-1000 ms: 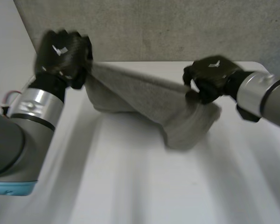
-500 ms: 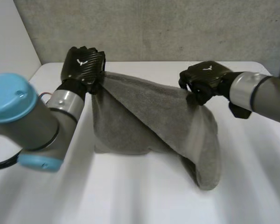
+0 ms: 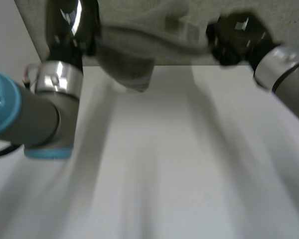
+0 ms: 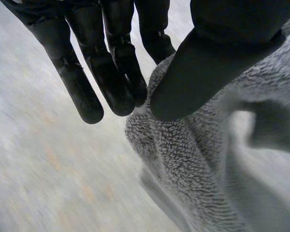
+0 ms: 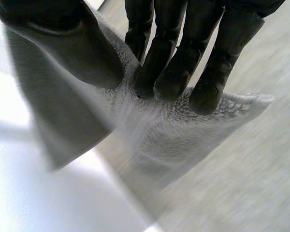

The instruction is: Fold the towel.

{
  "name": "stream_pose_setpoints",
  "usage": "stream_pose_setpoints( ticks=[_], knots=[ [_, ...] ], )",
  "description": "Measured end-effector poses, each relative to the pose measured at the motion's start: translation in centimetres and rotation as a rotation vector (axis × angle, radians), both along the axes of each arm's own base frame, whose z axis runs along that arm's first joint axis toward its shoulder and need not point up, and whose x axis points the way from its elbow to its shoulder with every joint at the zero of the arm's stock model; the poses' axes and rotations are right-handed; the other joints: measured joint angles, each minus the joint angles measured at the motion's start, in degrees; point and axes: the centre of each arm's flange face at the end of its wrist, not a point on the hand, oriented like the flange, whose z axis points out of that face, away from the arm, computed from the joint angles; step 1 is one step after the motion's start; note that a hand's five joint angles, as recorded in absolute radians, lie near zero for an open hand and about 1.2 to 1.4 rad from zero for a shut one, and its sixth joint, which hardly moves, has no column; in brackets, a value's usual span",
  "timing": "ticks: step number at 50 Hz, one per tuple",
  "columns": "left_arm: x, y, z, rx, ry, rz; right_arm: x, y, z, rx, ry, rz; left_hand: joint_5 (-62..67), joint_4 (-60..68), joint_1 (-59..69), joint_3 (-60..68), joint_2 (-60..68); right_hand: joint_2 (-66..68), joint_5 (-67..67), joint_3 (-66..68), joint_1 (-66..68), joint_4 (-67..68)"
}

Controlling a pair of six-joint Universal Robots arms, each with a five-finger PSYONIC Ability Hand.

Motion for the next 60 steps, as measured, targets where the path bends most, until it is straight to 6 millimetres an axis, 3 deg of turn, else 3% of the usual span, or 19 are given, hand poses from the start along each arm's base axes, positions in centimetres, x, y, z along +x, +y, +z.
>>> stream_pose_setpoints(
  ticks=[5, 9, 13, 17, 26, 33, 38, 44, 53, 60],
  knots=[
    [0.2, 1.3, -7.6, 0.221, -0.151, -0.041, 0.0, 0.5, -5.4, 0.168, 0.100, 0.019, 0.0, 0.0, 0.0, 0.0, 0.0, -0.1, 0.0, 0.0, 0.0, 0.0],
    [0.2, 2.9, -12.3, 0.375, -0.248, -0.074, -0.2, 0.9, -9.1, 0.269, 0.155, 0.021, 0.1, 0.0, 0.0, 0.0, 0.0, -0.1, 0.0, 0.0, 0.0, 0.0],
    [0.0, 4.7, -15.3, 0.497, -0.333, -0.107, -0.5, 1.2, -11.7, 0.343, 0.184, 0.015, 0.1, 0.0, 0.0, 0.0, 0.0, -0.1, 0.0, 0.0, 0.0, 0.0],
    [-0.4, 6.5, -16.8, 0.577, -0.401, -0.141, -1.2, 1.1, -13.2, 0.390, 0.196, -0.003, 0.1, 0.0, 0.0, 0.0, 0.0, 0.0, 0.0, 0.1, 0.0, 0.0],
    [-1.8, 9.3, -15.9, 0.577, -0.440, -0.214, -3.0, 1.3, -12.4, 0.393, 0.186, -0.052, -0.2, -1.2, -0.1, -1.1, -1.0, 0.0, 0.0, 0.2, 0.0, 0.0],
    [-2.2, 9.9, -14.8, 0.548, -0.430, -0.230, -6.6, 0.9, -10.3, 0.337, 0.197, -0.155, -41.7, -42.9, -39.7, -43.4, -43.4, 0.0, 0.0, 0.2, 0.0, 0.0],
    [-1.8, 9.4, -14.3, 0.542, -0.420, -0.215, -9.6, 0.4, -10.5, 0.320, 0.247, -0.236, -55.0, -56.5, -52.9, -56.4, -56.5, 0.0, 0.0, 0.2, 0.0, 0.0],
    [-0.5, 7.1, -13.1, 0.524, -0.379, -0.152, -11.7, 0.1, -12.2, 0.355, 0.280, -0.283, -56.6, -59.0, -55.2, -58.8, -58.8, 0.0, 0.0, 0.2, 0.0, 0.0],
    [1.8, 1.9, -11.1, 0.477, -0.310, -0.051, -11.9, -0.3, -15.0, 0.414, 0.280, -0.275, -56.4, -58.0, -54.3, -57.8, -57.7, 0.0, 0.0, 0.2, 0.0, 0.0],
    [0.4, -1.6, -10.6, 0.444, -0.319, -0.145, -11.8, 0.0, -15.7, 0.436, 0.281, -0.267, -53.0, -54.6, -50.8, -54.3, -54.3, 0.0, 0.0, 0.2, 0.0, 0.0]
  ],
)
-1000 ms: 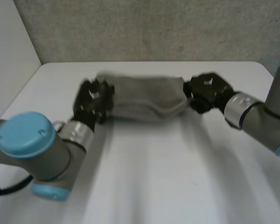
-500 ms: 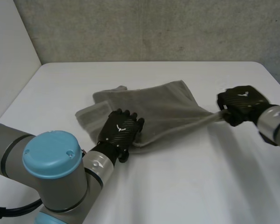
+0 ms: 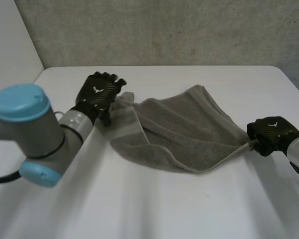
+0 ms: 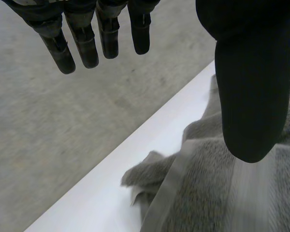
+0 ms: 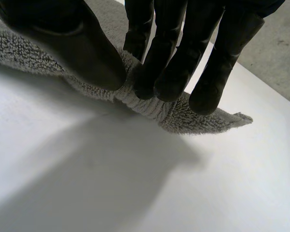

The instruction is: Fold the towel.

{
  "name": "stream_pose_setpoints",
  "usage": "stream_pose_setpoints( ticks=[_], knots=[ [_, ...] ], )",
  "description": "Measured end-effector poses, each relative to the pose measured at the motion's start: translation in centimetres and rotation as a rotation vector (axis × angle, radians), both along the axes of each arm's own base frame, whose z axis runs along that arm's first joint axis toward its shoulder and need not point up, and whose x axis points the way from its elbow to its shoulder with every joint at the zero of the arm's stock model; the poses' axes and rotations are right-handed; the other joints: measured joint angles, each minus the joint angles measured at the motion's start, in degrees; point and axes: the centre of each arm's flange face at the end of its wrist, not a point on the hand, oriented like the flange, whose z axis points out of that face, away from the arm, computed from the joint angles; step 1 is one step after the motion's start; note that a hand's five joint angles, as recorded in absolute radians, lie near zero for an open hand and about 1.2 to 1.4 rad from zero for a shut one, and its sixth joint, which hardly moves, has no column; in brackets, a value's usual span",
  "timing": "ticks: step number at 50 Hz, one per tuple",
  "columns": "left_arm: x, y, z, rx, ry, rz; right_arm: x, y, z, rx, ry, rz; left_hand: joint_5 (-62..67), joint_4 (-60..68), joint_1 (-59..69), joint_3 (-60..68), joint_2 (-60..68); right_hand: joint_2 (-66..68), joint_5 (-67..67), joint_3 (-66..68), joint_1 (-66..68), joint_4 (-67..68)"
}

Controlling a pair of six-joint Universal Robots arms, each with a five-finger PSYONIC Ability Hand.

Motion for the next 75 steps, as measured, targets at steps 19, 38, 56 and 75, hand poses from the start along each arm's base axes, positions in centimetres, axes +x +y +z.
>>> stream_pose_setpoints(
  ticks=[19, 38, 56, 75],
  knots=[
    [-3.7, -5.8, -5.5, -0.054, -0.328, -0.161, 0.1, 0.7, -0.5, 0.024, -0.001, 0.016, 4.3, 4.2, 4.2, 4.2, 4.2, 0.0, 0.0, 0.0, 0.0, 0.0],
    [-3.9, -5.3, -8.6, -0.104, -0.480, -0.217, 0.3, 0.9, -0.9, 0.037, -0.009, 0.036, 6.7, 6.6, 6.7, 6.6, 6.7, 0.0, 0.0, 0.0, 0.0, 0.0],
    [-3.6, -4.5, -8.5, -0.106, -0.474, -0.216, 0.4, 1.0, -1.2, 0.045, -0.006, 0.039, 31.0, 31.3, 30.9, 31.3, 31.3, 0.0, 0.0, 0.0, 0.0, 0.0],
    [-2.9, -3.5, -5.9, -0.179, -0.442, -0.187, 0.5, 1.0, -1.5, 0.059, -0.006, 0.043, 19.7, 20.0, 19.9, 19.9, 19.9, 0.0, 0.0, 0.0, 0.0, 0.0]
  ],
)
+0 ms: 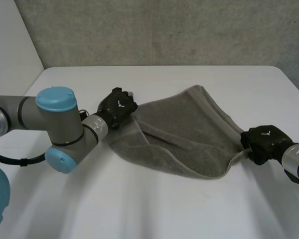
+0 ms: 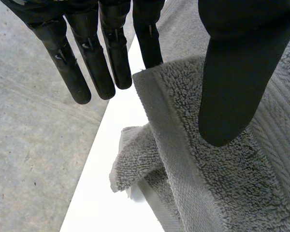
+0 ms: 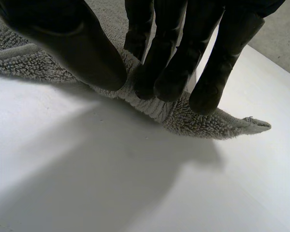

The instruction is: Fold the towel.

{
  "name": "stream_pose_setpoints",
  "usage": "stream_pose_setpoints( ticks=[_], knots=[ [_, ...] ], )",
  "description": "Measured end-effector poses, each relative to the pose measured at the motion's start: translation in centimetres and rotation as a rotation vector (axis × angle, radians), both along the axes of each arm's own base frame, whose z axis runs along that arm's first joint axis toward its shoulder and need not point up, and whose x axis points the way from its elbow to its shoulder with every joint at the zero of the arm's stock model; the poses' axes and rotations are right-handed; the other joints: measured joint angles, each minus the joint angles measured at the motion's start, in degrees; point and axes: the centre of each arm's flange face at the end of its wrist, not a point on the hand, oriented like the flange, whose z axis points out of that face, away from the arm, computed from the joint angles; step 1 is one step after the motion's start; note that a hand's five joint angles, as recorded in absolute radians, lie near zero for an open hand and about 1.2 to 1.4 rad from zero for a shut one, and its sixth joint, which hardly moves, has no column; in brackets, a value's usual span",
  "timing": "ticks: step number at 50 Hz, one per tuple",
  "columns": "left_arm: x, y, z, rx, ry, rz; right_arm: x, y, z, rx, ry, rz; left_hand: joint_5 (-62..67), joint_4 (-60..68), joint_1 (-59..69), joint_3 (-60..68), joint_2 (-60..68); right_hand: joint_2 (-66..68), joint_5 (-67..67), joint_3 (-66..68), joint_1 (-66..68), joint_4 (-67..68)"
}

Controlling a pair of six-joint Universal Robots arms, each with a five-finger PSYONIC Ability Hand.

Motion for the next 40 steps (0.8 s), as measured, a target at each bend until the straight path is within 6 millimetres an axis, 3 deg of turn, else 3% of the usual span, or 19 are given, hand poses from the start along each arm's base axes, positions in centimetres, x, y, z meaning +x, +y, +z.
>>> stream_pose_setpoints(
  ticks=[15, 22, 40],
  knots=[
    [0.1, 0.1, -0.8, 0.018, -0.008, -0.001, 0.0, 0.0, -0.1, 0.003, 0.000, 0.002, 1.1, 1.0, 1.1, 1.0, 1.1, 0.0, 0.0, 0.0, 0.0, 0.0],
    [-0.2, 0.5, -0.9, 0.025, -0.009, -0.012, 0.0, 0.0, -0.1, 0.003, 0.001, 0.000, 10.3, 10.3, 10.3, 10.3, 10.3, 0.0, 0.0, 0.0, 0.0, 0.0],
    [-0.1, 1.4, -1.7, 0.058, -0.025, -0.021, 0.0, 0.0, -0.1, 0.002, 0.001, 0.000, 17.3, 17.3, 17.2, 17.2, 17.4, 0.0, 0.0, 0.0, 0.0, 0.0]
  ],
)
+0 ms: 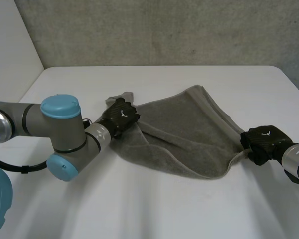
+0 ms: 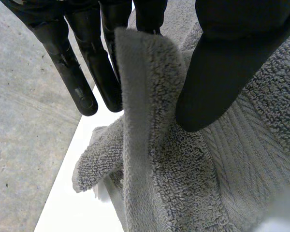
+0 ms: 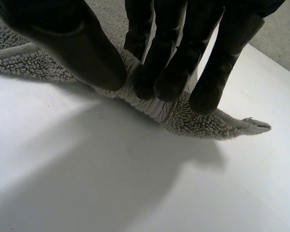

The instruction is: Fold the towel.

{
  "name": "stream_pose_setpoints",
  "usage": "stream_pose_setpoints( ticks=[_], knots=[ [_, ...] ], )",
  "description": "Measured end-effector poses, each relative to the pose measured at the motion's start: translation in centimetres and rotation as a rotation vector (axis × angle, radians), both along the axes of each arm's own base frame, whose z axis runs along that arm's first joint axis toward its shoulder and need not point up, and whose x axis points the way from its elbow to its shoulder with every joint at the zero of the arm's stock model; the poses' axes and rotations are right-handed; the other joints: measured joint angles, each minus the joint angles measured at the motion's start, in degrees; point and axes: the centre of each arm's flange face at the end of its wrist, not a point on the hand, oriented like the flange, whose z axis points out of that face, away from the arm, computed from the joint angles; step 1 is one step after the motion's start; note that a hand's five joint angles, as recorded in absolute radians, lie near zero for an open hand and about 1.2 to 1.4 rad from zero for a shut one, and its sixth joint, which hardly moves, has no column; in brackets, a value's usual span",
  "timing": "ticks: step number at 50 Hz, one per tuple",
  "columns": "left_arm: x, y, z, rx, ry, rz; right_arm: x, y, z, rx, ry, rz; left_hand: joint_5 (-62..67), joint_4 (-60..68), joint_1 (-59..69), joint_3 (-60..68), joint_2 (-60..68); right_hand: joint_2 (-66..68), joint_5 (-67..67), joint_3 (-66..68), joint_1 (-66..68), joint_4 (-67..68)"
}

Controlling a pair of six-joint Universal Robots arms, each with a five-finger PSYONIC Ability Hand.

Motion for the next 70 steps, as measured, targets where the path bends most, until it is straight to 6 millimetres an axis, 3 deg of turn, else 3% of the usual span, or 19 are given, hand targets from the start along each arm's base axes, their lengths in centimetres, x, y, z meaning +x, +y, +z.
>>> stream_pose_setpoints(
  ticks=[9, 12, 18, 22, 28, 35, 40, 43, 49, 56, 60, 64, 68, 70],
  knots=[
    [-0.1, -0.1, 0.4, -0.016, 0.013, -0.001, 0.0, 0.0, 0.0, 0.001, 0.000, -0.001, 14.7, 15.8, 14.1, 15.7, 15.8, 0.0, 0.0, 0.0, 0.0, 0.0],
    [-0.3, -0.1, 1.3, -0.035, 0.031, 0.000, -0.1, -0.1, 0.0, 0.000, -0.001, -0.002, 15.5, 16.8, 14.7, 16.7, 16.6, 0.0, 0.0, 0.0, 0.0, 0.0],
    [0.2, 0.5, 5.2, -0.067, 0.106, 0.019, -0.3, -0.3, 1.4, -0.026, -0.002, -0.013, 16.0, 17.1, 15.1, 17.1, 17.0, 0.0, 0.0, 0.0, 0.0, 0.0],
    [1.3, 1.4, 8.5, -0.076, 0.178, 0.045, -0.4, -0.1, 4.6, -0.088, -0.009, -0.016, 16.0, 17.2, 15.1, 17.1, 17.0, 0.0, 0.0, 0.0, 0.0, 0.0],
    [4.4, 3.2, 13.7, -0.086, 0.315, 0.129, -0.6, 0.8, 11.7, -0.213, -0.045, -0.004, 16.0, 17.3, 15.2, 17.2, 17.1, 0.0, 0.0, 0.0, 0.0, 0.0],
    [8.9, 6.4, 19.6, -0.119, 0.536, 0.251, -0.5, 3.3, 20.9, -0.374, -0.117, 0.016, 16.3, 17.3, 15.5, 17.2, 17.1, 0.0, 0.0, 0.0, 0.0, 0.0],
    [11.5, 8.2, 22.6, -0.164, 0.669, 0.301, -0.7, 5.0, 25.7, -0.459, -0.128, 0.017, 16.3, 17.3, 15.5, 17.2, 17.1, 0.0, 0.0, 0.0, 0.0, 0.0],
    [12.9, 8.7, 23.8, -0.187, 0.726, 0.325, -1.1, 5.4, 27.4, -0.477, -0.118, 0.002, 16.3, 17.3, 15.5, 17.2, 17.1, 0.0, 0.0, 0.0, 0.0, 0.0],
    [13.7, 8.2, 23.2, -0.155, 0.751, 0.358, -1.5, 3.9, 26.1, -0.372, -0.068, 0.008, 16.3, 17.3, 15.5, 17.2, 17.1, 0.0, 0.0, 0.0, 0.0, 0.0],
    [13.2, 5.3, 17.7, 0.018, 0.681, 0.423, 0.7, 2.1, 20.7, -0.176, 0.050, 0.097, 16.3, 17.3, 15.6, 17.2, 17.1, 0.0, 0.0, 0.0, 0.0, 0.0],
    [12.4, 2.7, 13.6, 0.133, 0.627, 0.463, 2.6, 0.8, 16.7, -0.078, 0.149, 0.135, 16.3, 17.3, 15.6, 17.2, 17.1, 0.0, 0.0, 0.0, 0.0, 0.0],
    [11.3, 0.0, 11.4, 0.178, 0.606, 0.464, 4.2, -1.5, 13.8, -0.075, 0.205, 0.145, 16.3, 17.3, 15.6, 17.2, 17.1, 0.0, 0.0, 0.0, 0.0, 0.0],
    [9.7, -2.6, 11.8, 0.142, 0.626, 0.433, 5.8, -4.5, 13.3, -0.213, 0.207, 0.130, 16.3, 17.3, 15.6, 17.2, 17.1, 0.0, 0.0, 0.0, 0.0, 0.0],
    [8.9, -3.9, 13.2, 0.086, 0.657, 0.417, 6.5, -6.3, 14.1, -0.346, 0.183, 0.105, 16.3, 17.3, 15.6, 17.2, 17.1, 0.0, 0.0, 0.0, 0.0, 0.0]
  ],
)
